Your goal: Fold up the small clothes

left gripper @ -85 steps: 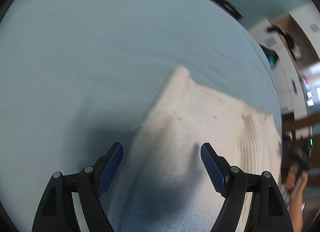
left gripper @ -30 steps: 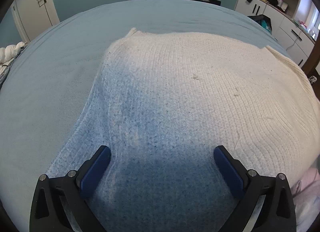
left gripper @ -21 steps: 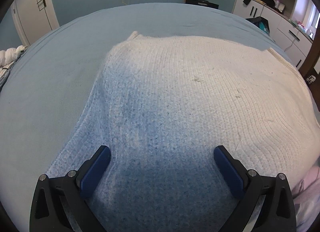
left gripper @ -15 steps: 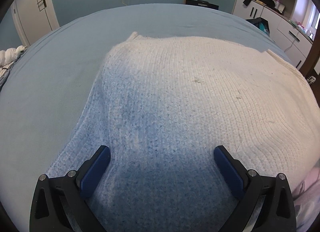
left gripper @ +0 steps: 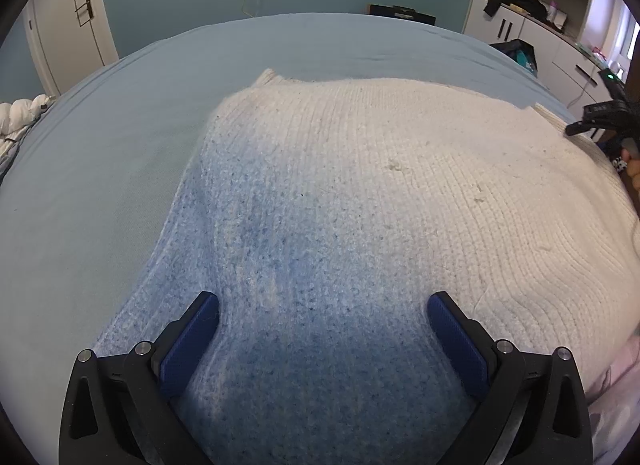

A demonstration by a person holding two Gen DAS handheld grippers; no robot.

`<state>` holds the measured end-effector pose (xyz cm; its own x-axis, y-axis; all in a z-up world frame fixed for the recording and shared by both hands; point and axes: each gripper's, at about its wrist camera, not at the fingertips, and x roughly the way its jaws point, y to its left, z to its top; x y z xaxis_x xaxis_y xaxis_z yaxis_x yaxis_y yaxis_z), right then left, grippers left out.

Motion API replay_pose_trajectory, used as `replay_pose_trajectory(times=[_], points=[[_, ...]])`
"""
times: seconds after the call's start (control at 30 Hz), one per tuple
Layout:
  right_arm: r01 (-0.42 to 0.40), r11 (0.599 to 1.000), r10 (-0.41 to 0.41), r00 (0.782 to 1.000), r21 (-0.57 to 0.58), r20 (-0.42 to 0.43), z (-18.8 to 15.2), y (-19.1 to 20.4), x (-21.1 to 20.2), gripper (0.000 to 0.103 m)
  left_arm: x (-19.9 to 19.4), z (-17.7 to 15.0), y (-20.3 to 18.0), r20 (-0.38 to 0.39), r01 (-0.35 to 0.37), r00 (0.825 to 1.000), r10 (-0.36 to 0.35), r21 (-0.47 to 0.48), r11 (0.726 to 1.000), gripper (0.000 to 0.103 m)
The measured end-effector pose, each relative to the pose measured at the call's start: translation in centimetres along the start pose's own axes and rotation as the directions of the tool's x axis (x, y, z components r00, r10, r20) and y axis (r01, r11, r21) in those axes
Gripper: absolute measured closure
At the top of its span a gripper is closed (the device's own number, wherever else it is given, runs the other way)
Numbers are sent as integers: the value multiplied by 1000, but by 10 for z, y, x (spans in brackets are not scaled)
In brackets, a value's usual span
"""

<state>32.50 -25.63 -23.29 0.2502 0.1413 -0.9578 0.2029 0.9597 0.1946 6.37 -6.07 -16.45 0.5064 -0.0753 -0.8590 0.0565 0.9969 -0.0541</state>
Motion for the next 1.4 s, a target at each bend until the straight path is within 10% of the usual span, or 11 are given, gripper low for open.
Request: replay_pose_trajectory(times=[0.1, 0.23, 0.37, 0.53, 0.73, 0.9, 1.0, 1.13, 1.3, 1.4], points=[[81, 995, -82, 997, -63, -9, -5, 16, 12, 94, 1, 1, 1, 0, 5, 1000, -5, -1, 1000, 0], [156, 986, -167, 959, 62, 227, -12, 21, -27, 95, 1, 2, 1, 2, 5, 1000, -5, -6, 1000, 0], [290, 957, -285, 949, -16, 131, -16, 32, 18, 94, 1, 1, 1, 4, 5, 1000, -5, -4, 1000, 0], [296, 955, -291, 948, -16, 125, -26, 38, -2, 53, 1, 1, 1, 1, 6, 1000, -6, -7, 1000, 0], [-18, 996, 3, 988, 92, 157, -79, 44, -131, 29, -30, 14, -6, -43, -49, 998, 49, 11, 999, 1], [-25, 1000, 26, 994, -10, 109, -151, 80, -171, 12, -84, 21, -24, 35, -18, 999, 17, 21, 1000, 0], [32, 995, -20, 992, -97, 121, -173, 82, -154, 12, -79, 12, -48, -10, 16, 1000, -16, 59, 998, 0], [85, 970, -73, 995, -227, 61, -202, 95, -86, 12, -40, -9, -82, -77, -113, 989, 127, 170, 979, 0], [33, 993, -26, 998, -114, 59, -214, 46, -29, 5, -30, -25, -85, -17, -150, 988, 155, 162, 975, 0], [138, 973, -121, 988, -187, 99, -218, 67, -25, 3, -23, -25, -88, -10, -185, 982, 190, 171, 968, 0]])
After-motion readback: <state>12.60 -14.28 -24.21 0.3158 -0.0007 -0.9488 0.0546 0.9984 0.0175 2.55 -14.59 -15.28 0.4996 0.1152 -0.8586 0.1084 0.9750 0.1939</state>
